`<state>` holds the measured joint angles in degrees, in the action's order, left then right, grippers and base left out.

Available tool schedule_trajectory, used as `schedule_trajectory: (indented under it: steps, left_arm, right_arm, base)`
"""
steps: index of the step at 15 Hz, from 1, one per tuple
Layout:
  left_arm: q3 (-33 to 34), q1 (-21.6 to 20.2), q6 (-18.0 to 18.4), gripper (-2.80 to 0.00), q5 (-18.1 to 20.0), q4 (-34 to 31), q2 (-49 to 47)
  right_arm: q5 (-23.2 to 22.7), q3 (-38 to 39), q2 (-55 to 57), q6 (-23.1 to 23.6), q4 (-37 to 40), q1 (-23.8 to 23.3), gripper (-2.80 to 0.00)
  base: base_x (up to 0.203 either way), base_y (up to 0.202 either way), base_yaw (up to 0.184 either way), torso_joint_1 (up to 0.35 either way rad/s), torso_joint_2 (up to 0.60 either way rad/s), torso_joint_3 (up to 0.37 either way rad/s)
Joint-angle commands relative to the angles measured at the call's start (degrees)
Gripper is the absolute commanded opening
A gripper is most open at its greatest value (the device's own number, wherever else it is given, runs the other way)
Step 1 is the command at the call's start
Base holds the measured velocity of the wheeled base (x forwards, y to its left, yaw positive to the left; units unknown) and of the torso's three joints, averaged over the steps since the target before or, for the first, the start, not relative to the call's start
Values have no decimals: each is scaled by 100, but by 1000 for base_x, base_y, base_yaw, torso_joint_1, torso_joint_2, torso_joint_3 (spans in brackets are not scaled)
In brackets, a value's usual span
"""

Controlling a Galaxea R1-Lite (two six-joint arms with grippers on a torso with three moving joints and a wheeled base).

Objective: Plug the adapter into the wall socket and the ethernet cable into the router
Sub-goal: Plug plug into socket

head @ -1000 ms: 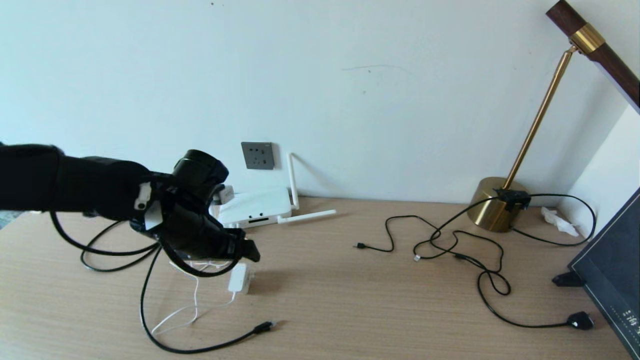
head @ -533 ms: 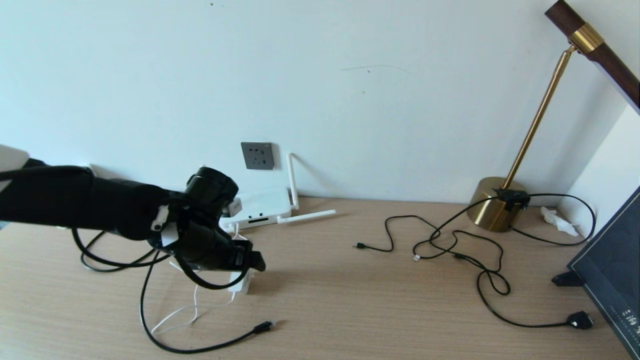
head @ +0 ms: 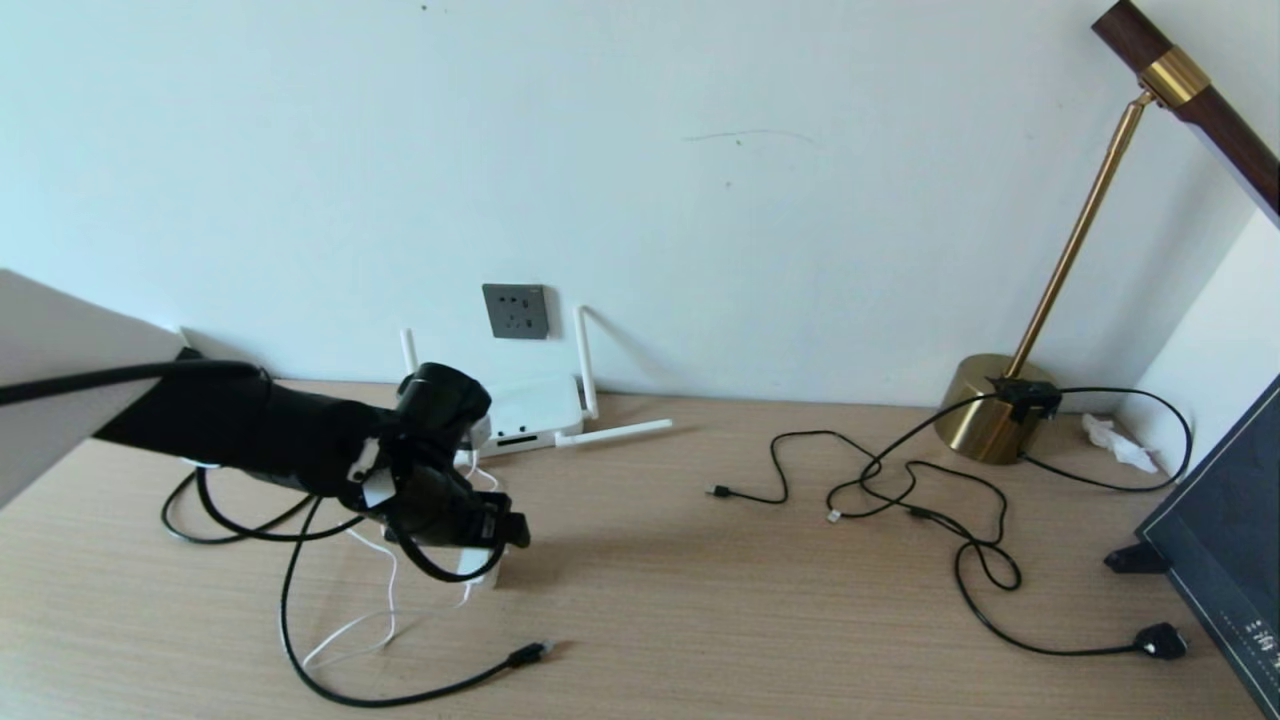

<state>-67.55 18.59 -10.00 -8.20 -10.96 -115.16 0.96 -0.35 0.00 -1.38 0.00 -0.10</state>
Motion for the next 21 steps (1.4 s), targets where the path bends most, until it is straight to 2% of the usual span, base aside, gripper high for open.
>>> schedule_trajectory:
  steps: [1,3,9,12,15,21]
  left_arm:
    - [-29,-65,117,0,-159,97,-259]
    - [-13,-75,139,0,-190,279,-306]
    - [35,-75,139,0,-208,287,-297]
    - [40,-66,113,0,-409,287,-306]
    - [40,-38,93,0,-410,339,-314]
    - [468,-21,12,0,-420,1198,-392]
  right_arm:
    - [0,0,0,-2,0,1,-280]
    - [0,0,0,-2,0,1,-280]
    - [0,0,0,-2,0,1,-280]
    - [0,0,0,-2,0,1,-280]
    - [0,0,0,-2,0,1,-280]
    - [0,0,0,-2,0,1,-280]
  base:
    - [0,0,0,0,0,0]
    - [0,0,0,0,0,0]
    - [0,0,0,0,0,0]
    - [0,0,0,0,0,0]
    - [0,0,0,0,0,0]
    - [0,0,0,0,0,0]
